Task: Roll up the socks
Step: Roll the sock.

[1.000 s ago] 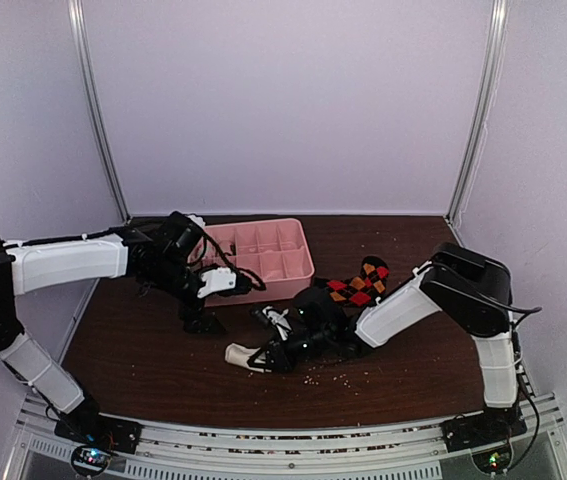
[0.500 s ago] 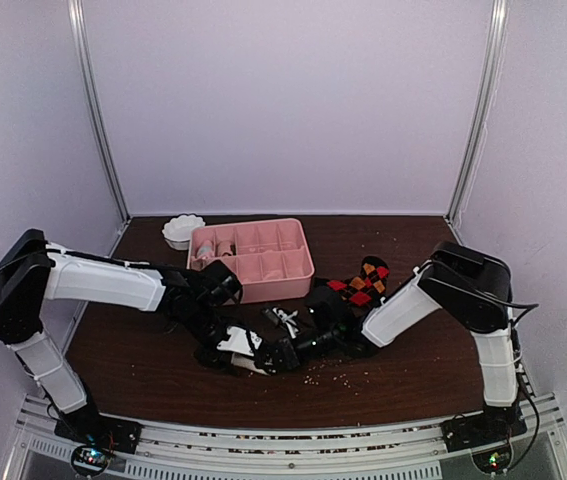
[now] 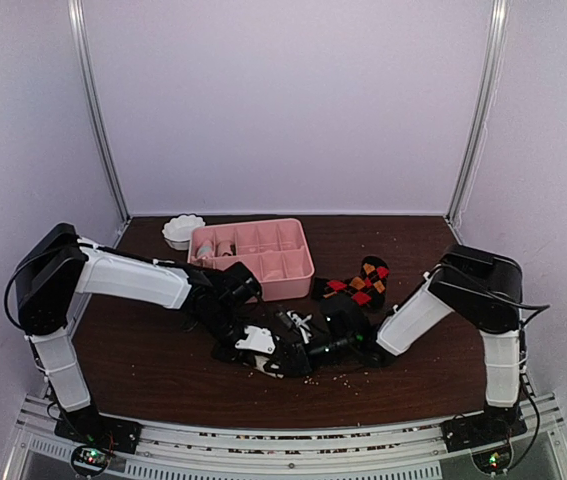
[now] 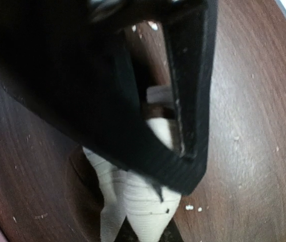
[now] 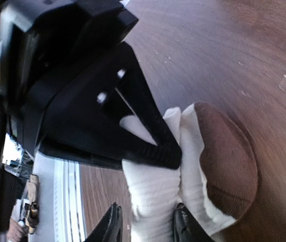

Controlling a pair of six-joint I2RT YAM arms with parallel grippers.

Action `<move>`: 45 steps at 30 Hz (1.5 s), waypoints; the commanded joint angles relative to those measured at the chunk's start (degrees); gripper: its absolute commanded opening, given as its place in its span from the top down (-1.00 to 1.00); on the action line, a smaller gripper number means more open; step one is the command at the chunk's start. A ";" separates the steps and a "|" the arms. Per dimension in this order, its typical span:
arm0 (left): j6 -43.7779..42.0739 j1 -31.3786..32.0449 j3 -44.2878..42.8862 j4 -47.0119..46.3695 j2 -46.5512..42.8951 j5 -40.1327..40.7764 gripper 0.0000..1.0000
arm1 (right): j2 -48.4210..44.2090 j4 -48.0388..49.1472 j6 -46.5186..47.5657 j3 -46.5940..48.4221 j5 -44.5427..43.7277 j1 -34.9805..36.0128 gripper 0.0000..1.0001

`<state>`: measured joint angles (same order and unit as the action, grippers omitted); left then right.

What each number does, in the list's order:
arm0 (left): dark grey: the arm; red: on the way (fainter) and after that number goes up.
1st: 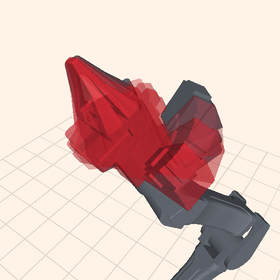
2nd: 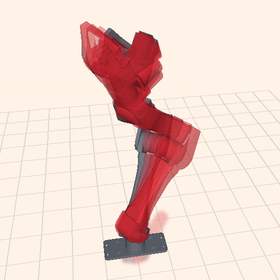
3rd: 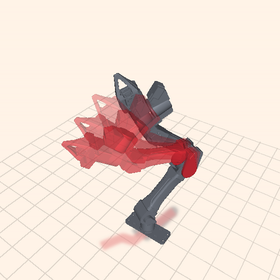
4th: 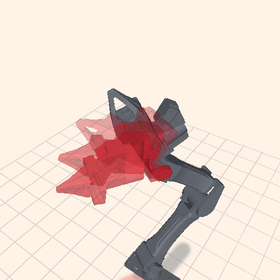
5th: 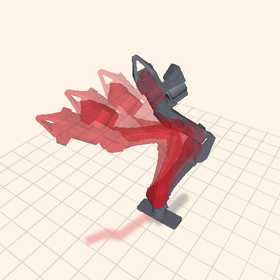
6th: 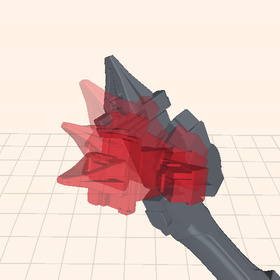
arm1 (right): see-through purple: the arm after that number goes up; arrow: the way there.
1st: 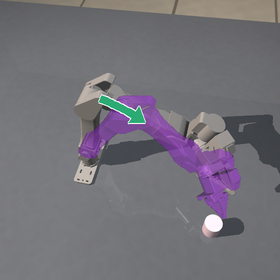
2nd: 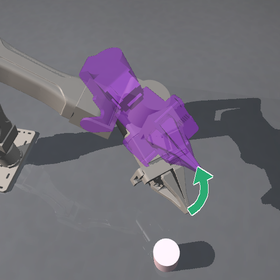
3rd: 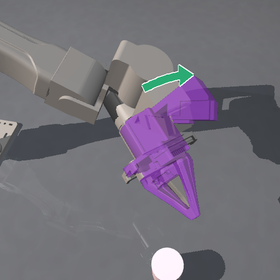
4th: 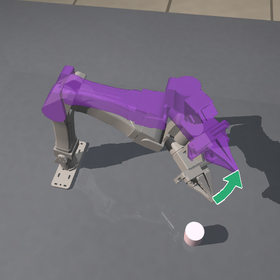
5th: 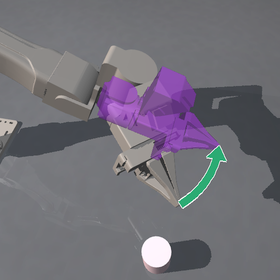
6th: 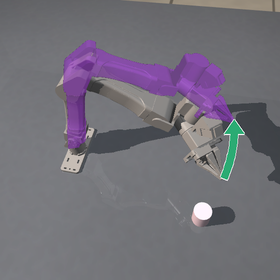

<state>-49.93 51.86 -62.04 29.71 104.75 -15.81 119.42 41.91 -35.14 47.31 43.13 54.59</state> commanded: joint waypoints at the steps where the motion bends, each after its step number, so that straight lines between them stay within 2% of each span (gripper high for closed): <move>1: 2.03 -0.33 -2.77 4.57 3.28 -3.79 1.00 | 1.15 -20.02 2.48 -9.70 -12.62 -0.16 0.26; 5: 2.81 -1.45 -6.71 10.85 6.40 -9.83 1.00 | -6.33 -20.38 7.21 -13.86 -23.07 0.15 0.10; 8: 2.91 -2.13 -9.17 14.39 9.37 -13.42 1.00 | -12.72 -19.50 10.77 -17.81 -32.35 1.40 0.07; 11: 3.82 -2.68 -11.71 17.03 12.47 -15.75 1.00 | -20.53 -18.17 14.26 -22.33 -44.92 4.60 0.02; 14: 5.03 -4.33 -14.60 19.99 15.04 -19.04 0.98 | -27.45 -22.33 16.29 -23.49 -58.52 8.35 -0.05; 15: 5.07 -4.90 -16.13 21.56 16.16 -20.44 0.98 | -29.19 -23.25 16.49 -23.63 -60.82 9.00 -0.13; 16: 5.10 -5.52 -17.69 23.39 17.37 -21.70 0.98 | -30.43 -23.98 16.57 -23.67 -62.63 9.17 -0.84; 17: 5.17 -6.00 -19.28 25.15 18.64 -22.83 0.98 | -31.50 -24.99 16.16 -23.60 -64.51 9.24 -0.99; 21: 5.23 -6.59 -23.02 29.40 22.06 -24.78 0.98 | -32.74 -33.76 8.24 -21.49 -78.55 9.39 -1.00; 24: 6.91 -6.59 -24.08 29.79 23.59 -24.45 0.98 | -35.00 -33.59 0.32 -24.67 -87.48 10.74 -1.00; 25: 7.31 -6.59 -24.66 30.24 24.22 -24.44 0.97 | -35.51 -31.86 0.90 -25.54 -86.82 10.69 -0.99; 27: 8.43 -6.59 -26.16 31.09 25.82 -24.03 0.92 | -35.47 -24.43 7.88 -27.08 -79.18 10.76 -0.97; 29: 9.57 -6.59 -27.34 31.61 27.32 -23.09 0.88 | -35.19 -18.20 13.04 -28.41 -71.54 11.40 -0.85; 30: 10.18 -6.59 -27.87 31.63 27.92 -22.37 0.87 | -35.02 -14.04 16.33 -29.65 -66.69 12.01 -0.78; 34: 13.53 -6.59 -29.03 30.53 29.28 -18.77 0.86 | -33.17 6.49 29.91 -34.94 -56.16 15.97 -0.61; 36: 14.31 -6.40 -29.49 30.49 29.68 -16.98 0.84 | -31.83 5.85 34.58 -33.16 -51.33 16.50 -0.55; 39: 15.03 -6.01 -30.25 30.74 30.44 -14.72 0.82 | -29.52 -1.84 38.93 -25.45 -45.18 16.52 -0.46; 45: 14.71 -5.62 -30.94 31.78 30.87 -13.77 0.79 | -21.59 -6.12 45.59 -15.04 -42.51 16.02 -0.33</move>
<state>-35.88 45.58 -94.19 64.77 131.00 -40.42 93.47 37.54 3.14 27.18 -4.16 70.81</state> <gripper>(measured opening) 0.104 0.677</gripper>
